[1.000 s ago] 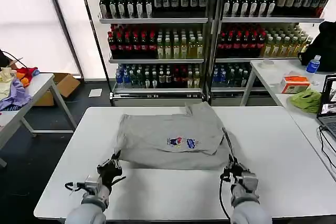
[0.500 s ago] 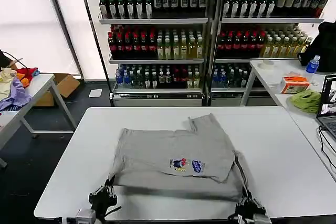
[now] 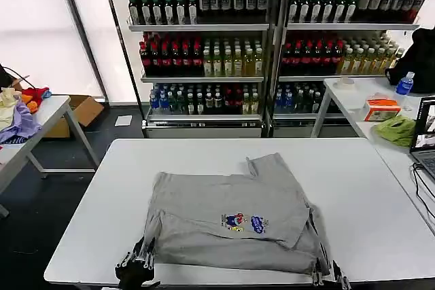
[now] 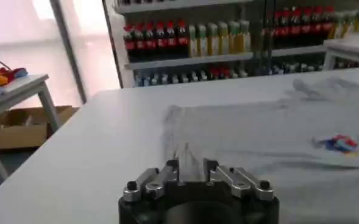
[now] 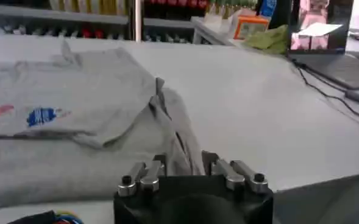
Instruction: Fold and organize the clothes.
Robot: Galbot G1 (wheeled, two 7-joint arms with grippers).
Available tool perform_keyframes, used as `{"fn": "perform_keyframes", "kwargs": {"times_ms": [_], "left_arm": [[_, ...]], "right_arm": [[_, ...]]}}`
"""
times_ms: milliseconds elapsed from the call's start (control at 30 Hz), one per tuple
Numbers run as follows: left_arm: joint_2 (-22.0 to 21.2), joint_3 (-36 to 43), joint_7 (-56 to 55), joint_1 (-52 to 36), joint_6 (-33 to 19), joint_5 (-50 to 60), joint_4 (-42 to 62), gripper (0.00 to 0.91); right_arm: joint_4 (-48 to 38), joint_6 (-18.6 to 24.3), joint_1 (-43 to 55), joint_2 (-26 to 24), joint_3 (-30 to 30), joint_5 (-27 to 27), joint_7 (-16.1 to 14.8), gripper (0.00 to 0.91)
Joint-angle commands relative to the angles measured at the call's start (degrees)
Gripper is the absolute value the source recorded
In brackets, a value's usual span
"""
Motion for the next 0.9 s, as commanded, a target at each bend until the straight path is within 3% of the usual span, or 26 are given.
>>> {"fn": "perform_keyframes", "kwargs": {"times_ms": [33, 200, 267, 367, 433, 467, 600, 633, 667, 733, 900], "left_arm": [[-1.64, -1.09, 0.29, -5.11, 0.34, -2.01, -8.93, 0.907], [1.03, -4.60, 4.88, -14.96, 0.40, -2.13, -5.64, 0.907], [2.36, -4.82, 7.61, -19.65, 0.36, -2.68, -1.54, 0.907], [5.06, -3.89, 11.32, -25.18, 1.87, -5.86, 3.94, 0.907], [7.14, -2.91, 13.06, -27.48, 2.57, -6.44, 6.76, 0.907], [8.88, -2.37, 14.05, -29.15, 2.80, -6.83, 8.47, 0.907], [13.17, -0.24, 15.20, -35.29, 3.83, -10.25, 15.05, 0.907], [14.19, 0.70, 15.26, -36.92, 3.85, -10.71, 17.95, 0.907], [15.36, 2.14, 15.17, -39.13, 4.02, -11.11, 21.27, 0.907], [16.31, 3.65, 15.15, -41.60, 4.42, -11.90, 24.54, 0.907], [17.29, 7.43, 15.67, -48.45, 5.20, -14.62, 32.79, 0.907]], "right_arm": [[4.90, -0.16, 5.99, 0.65, 5.00, -0.19, -1.12, 0.907], [-1.38, -0.25, 17.28, -0.76, 11.43, 3.99, -6.22, 0.907], [-5.30, -1.93, 23.24, -2.16, 12.12, 7.31, -8.96, 0.907], [-10.74, -4.26, 30.64, -5.04, 12.20, 8.79, -14.65, 0.907], [-14.04, -5.54, 35.29, -6.84, 11.13, 9.12, -16.56, 0.907], [-17.66, -7.51, 38.60, -9.18, 9.88, 9.82, -19.02, 0.907], [-25.37, -11.98, 48.76, -14.48, 5.06, 15.15, -21.23, 0.907], [-26.24, -11.97, 50.44, -15.67, 4.41, 16.71, -21.98, 0.907], [-30.65, -12.01, 54.40, -17.80, 0.23, 18.40, -24.36, 0.907], [-35.01, -12.04, 58.70, -19.94, -5.31, 20.19, -25.58, 0.907], [-44.44, -12.05, 66.75, -20.56, -12.47, 23.26, -28.80, 0.907]]}}
